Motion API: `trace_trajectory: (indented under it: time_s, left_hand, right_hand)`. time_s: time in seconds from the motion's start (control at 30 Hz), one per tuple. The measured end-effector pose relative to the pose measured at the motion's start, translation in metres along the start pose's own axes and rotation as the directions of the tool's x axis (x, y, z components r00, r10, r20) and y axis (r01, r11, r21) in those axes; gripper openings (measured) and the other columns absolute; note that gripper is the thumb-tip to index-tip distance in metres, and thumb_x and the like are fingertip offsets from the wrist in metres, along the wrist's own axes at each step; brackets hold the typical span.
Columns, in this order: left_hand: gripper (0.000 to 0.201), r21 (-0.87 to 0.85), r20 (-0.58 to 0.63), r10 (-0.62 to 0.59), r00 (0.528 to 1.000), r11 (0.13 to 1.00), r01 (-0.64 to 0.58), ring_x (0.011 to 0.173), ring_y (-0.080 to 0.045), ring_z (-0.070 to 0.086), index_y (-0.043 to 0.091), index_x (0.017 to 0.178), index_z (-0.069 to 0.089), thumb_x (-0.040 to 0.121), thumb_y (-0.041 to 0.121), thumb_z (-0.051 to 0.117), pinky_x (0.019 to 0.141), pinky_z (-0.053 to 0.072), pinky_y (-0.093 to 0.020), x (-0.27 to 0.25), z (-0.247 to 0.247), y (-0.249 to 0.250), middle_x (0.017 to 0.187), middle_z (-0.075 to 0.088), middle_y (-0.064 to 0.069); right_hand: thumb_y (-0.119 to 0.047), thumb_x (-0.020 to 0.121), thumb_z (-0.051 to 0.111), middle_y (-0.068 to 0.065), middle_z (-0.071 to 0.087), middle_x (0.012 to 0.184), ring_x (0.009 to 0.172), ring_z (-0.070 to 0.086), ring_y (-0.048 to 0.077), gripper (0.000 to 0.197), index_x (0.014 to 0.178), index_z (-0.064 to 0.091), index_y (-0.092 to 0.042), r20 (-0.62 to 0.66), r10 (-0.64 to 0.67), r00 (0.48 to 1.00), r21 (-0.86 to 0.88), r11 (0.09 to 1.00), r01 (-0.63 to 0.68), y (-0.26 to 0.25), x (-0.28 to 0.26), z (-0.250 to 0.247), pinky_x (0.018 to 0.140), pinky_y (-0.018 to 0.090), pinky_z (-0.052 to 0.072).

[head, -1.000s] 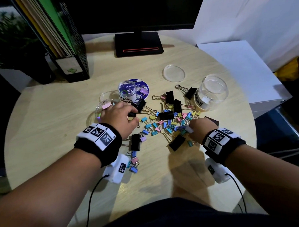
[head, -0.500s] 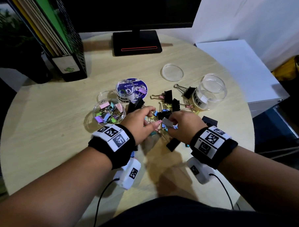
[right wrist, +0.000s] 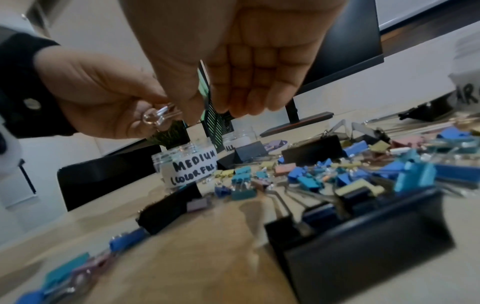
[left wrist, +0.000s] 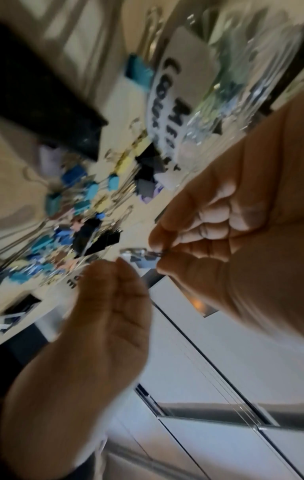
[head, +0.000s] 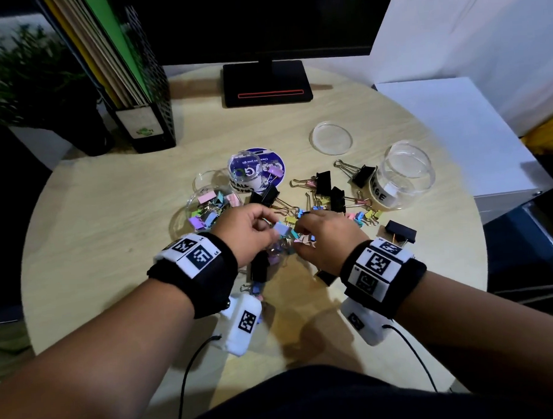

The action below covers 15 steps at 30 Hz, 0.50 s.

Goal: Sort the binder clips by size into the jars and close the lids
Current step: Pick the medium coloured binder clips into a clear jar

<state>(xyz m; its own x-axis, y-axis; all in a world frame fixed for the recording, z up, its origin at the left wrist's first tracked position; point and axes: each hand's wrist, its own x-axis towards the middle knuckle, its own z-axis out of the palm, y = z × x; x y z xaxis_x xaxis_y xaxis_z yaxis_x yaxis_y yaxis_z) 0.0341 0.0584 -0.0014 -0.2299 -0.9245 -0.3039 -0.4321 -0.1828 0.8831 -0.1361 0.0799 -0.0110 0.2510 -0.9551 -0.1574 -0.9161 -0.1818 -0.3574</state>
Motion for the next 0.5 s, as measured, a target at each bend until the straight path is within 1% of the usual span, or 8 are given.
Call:
trace_trajectory:
  time_s: [0.1,0.17,0.23,0.27,0.33,0.37,0.4,0.5]
  left_hand:
    - [0.019,0.033,-0.113,-0.014,0.993,0.999,0.018,0.067,-0.015,0.059,0.028,0.083,0.063,0.081,0.011,0.069,0.066,0.055,-0.030,0.001,-0.019,-0.008,0.071,0.061,0.003]
    - [0.017,0.025,-0.219,-0.035,0.975,0.999,0.042,0.077,-0.017,0.066,0.030,0.085,0.064,0.081,0.015,0.070,0.072,0.058,-0.036,0.002,-0.031,-0.013,0.079,0.067,0.004]
    - [0.015,-0.017,-0.307,-0.059,0.950,0.998,0.056,0.082,-0.021,0.066,0.025,0.090,0.066,0.080,0.015,0.071,0.069,0.059,-0.041,0.004,-0.041,-0.014,0.087,0.066,0.001]
    - [0.015,-0.013,-0.339,-0.064,0.938,0.998,0.063,0.081,-0.021,0.065,0.023,0.093,0.066,0.080,0.016,0.071,0.068,0.058,-0.040,0.006,-0.046,-0.015,0.091,0.065,-0.001]
    - [0.017,0.193,-0.412,-0.005,0.911,0.977,0.093,0.081,-0.016,0.057,0.023,0.094,0.067,0.079,0.024,0.073,0.075,0.051,-0.030,0.012,-0.057,-0.022,0.097,0.062,0.002]
    - [0.017,0.303,-0.440,0.025,0.898,0.945,0.123,0.085,-0.016,0.053,0.025,0.093,0.067,0.078,0.028,0.073,0.079,0.046,-0.027,0.015,-0.062,-0.026,0.100,0.060,0.003]
    - [0.015,0.369,-0.463,0.035,0.885,0.916,0.157,0.092,-0.018,0.052,0.028,0.090,0.066,0.077,0.032,0.073,0.084,0.044,-0.028,0.017,-0.067,-0.030,0.104,0.058,0.001]
    - [0.014,0.445,-0.477,-0.048,0.878,0.848,0.288,0.113,-0.030,0.044,0.032,0.086,0.063,0.077,0.037,0.073,0.094,0.039,-0.034,0.023,-0.072,-0.040,0.118,0.054,-0.005]
  right_hand:
    - [-0.048,0.082,0.057,0.002,0.053,0.123,0.114,0.046,0.024,0.050,0.125,0.051,-0.024,0.160,0.055,0.986,-0.177,0.984,-0.026,0.006,-0.003,0.006,0.096,0.038,0.042]
    - [-0.049,0.081,0.058,0.001,0.047,0.131,0.120,0.042,0.024,0.059,0.134,0.042,-0.029,0.251,0.103,0.962,-0.237,0.971,-0.042,0.011,-0.007,0.012,0.099,0.042,0.042]
    - [-0.046,0.082,0.057,0.001,0.042,0.136,0.122,0.040,0.025,0.063,0.139,0.036,-0.029,0.306,0.119,0.945,-0.277,0.960,-0.031,0.013,-0.010,0.018,0.099,0.042,0.043]
    - [-0.044,0.083,0.056,0.000,0.040,0.137,0.122,0.038,0.025,0.063,0.140,0.034,-0.028,0.315,0.118,0.942,-0.287,0.958,-0.024,0.013,-0.010,0.020,0.099,0.041,0.043]
    - [-0.040,0.085,0.053,0.001,0.038,0.138,0.122,0.037,0.025,0.061,0.141,0.033,-0.027,0.319,0.113,0.941,-0.292,0.956,-0.016,0.013,-0.010,0.021,0.097,0.040,0.042]
    - [-0.039,0.085,0.052,0.001,0.039,0.137,0.122,0.038,0.025,0.060,0.141,0.034,-0.026,0.319,0.112,0.941,-0.295,0.955,-0.014,0.013,-0.009,0.020,0.097,0.040,0.042]
    - [-0.038,0.086,0.052,0.001,0.038,0.137,0.121,0.038,0.025,0.059,0.141,0.034,-0.026,0.322,0.115,0.940,-0.298,0.954,-0.014,0.012,-0.009,0.020,0.097,0.040,0.042]
    - [-0.037,0.085,0.051,0.001,0.037,0.138,0.121,0.039,0.025,0.057,0.139,0.036,-0.026,0.333,0.114,0.936,-0.300,0.954,-0.009,0.012,-0.009,0.021,0.097,0.041,0.044]
